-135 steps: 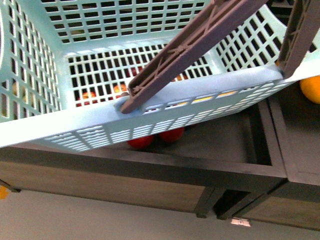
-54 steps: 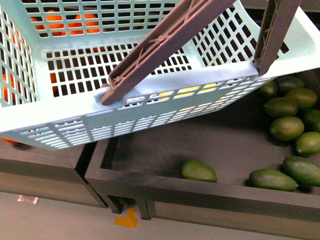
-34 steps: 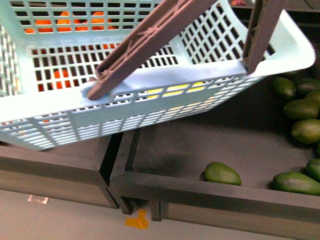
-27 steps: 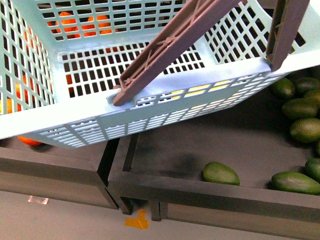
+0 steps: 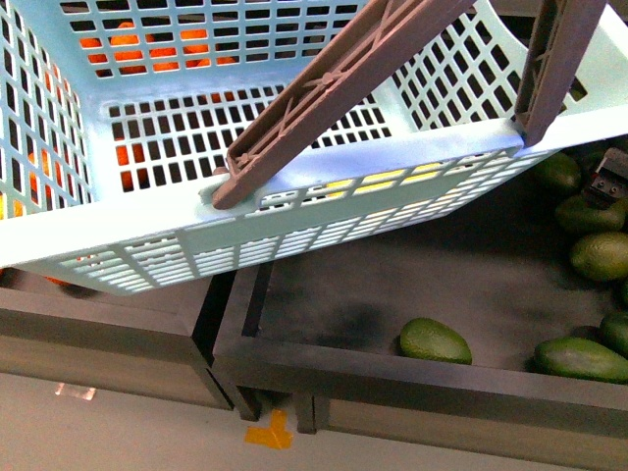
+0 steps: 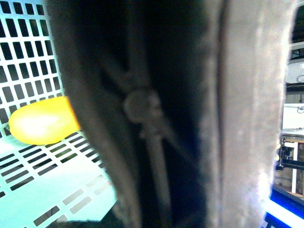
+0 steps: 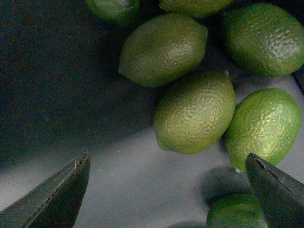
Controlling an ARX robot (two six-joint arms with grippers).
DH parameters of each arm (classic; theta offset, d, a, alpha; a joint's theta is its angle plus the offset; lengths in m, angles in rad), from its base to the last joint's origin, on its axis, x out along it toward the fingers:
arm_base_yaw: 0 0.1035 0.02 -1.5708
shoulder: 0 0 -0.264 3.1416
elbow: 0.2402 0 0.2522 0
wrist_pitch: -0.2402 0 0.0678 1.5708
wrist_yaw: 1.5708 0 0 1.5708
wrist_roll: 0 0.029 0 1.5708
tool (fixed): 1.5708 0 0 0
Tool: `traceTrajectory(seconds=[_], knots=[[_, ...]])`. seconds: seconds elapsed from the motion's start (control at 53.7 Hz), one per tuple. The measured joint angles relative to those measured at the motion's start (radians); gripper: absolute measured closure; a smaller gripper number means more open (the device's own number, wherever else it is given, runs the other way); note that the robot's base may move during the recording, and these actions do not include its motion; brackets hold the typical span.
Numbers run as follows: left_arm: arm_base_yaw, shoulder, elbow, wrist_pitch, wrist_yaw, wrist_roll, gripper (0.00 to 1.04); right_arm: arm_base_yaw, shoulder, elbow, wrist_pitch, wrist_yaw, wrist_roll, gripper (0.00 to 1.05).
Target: Pick mango and avocado into basket
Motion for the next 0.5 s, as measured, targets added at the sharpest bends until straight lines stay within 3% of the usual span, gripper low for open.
traceTrajectory(seconds=[0.168, 0.503], knots=[[0.000, 0.000, 0.000, 0.000, -0.003, 0.000, 0.91, 0.002, 0.078, 0.113, -0.071, 0.033, 0.070, 0.09], [0.001, 0.000, 0.000, 0.000, -0.005, 0.000, 0.91, -0.032, 0.110, 0.133, -0.123, 0.048, 0.159, 0.09]])
